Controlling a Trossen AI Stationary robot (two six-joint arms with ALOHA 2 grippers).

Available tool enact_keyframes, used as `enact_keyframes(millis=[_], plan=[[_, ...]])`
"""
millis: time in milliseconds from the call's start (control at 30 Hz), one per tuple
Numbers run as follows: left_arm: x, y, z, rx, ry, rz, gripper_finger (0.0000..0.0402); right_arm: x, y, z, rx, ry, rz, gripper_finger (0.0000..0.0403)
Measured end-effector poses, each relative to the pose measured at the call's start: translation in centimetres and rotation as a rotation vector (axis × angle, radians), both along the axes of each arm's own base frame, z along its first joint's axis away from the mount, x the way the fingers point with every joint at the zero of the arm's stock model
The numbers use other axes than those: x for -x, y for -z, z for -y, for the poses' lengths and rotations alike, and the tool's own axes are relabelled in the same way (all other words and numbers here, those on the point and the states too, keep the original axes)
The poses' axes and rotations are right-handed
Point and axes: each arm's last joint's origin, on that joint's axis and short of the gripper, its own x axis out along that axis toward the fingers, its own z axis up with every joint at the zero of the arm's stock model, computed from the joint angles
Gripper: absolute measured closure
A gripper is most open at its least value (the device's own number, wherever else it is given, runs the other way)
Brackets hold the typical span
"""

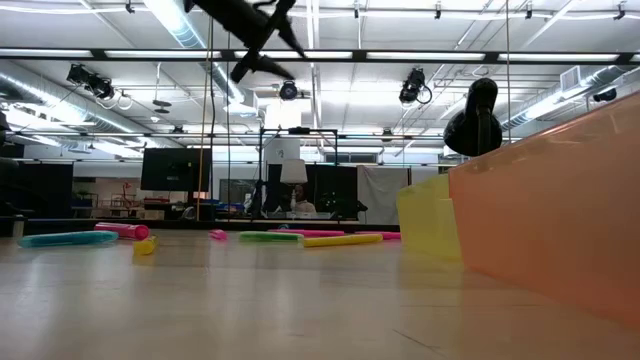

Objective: Pick & Place Markers
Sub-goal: Put the blue highlighter into the blue bin

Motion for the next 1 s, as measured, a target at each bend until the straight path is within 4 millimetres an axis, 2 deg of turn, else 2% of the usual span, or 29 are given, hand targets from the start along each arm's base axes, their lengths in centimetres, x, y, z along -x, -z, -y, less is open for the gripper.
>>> enact_keyframes(millis=[267,567,1000], plan=[[2.7,2.1,-4.6,0.189,-0.123,-0.074,0.0209,-0.2,0.0,1.0,-0.001,0.037,0.005,0.0197],[2.6,6.0,-8.7,0.386,-0.069,-0.083,0.0226,-0.3,-0.1,1.4,-0.002,0.052,0.010,0.0197],[2.5,11.3,-12.3,0.543,-0.145,-0.184,0.0228,-0.3,-0.1,1.4,-0.002,0.051,0.009,0.0197]])
